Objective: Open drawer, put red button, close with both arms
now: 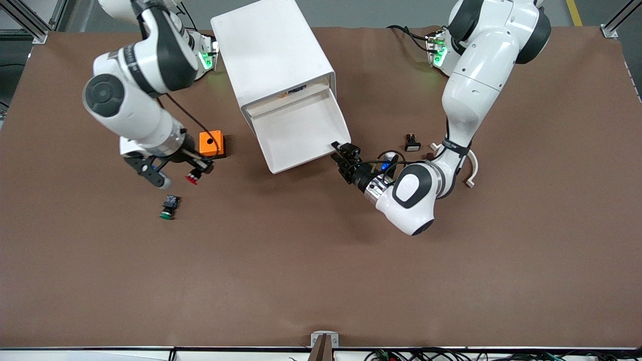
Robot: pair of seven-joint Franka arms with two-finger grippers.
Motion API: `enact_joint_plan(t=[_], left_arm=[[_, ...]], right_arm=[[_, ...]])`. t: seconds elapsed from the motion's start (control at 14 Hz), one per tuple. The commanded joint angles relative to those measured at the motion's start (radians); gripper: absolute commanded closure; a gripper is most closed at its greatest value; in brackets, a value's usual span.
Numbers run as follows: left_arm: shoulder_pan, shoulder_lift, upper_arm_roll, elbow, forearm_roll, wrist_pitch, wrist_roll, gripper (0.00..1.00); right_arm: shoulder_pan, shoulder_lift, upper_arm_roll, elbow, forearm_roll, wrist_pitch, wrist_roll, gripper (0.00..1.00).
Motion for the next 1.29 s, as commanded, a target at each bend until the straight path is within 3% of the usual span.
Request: enact_joint_plan(t=[0.0,0.29,0.79,1.22], left_arm=[[0.003,-0.007,0.014,0.022,-0.015,0.003,0.026,0.0],[0.019,-0.019,0.024,0.025,-0.007,0.006,0.17,0.0],[-0.024,-0.054,0.185,0.08,0.01,0.037,0.706,0.0],[-0.282,-0.099,0.528,0.108,0.183,0.171,1.181,0.0]], right_arm=[[0.094,-0.008,-0.013,0.023,0.015,-0.012,0.154,1.0],[0.218,-0.01,-0.013,0.024,-0.004,-0.005,0.335,1.0],[0.389,0.007,-0.013,0.021,-0.054,0.033,0.578,1.0],[0.484,0.088,-0.013,0.02,-0.096,0.117,0.8,1.0]])
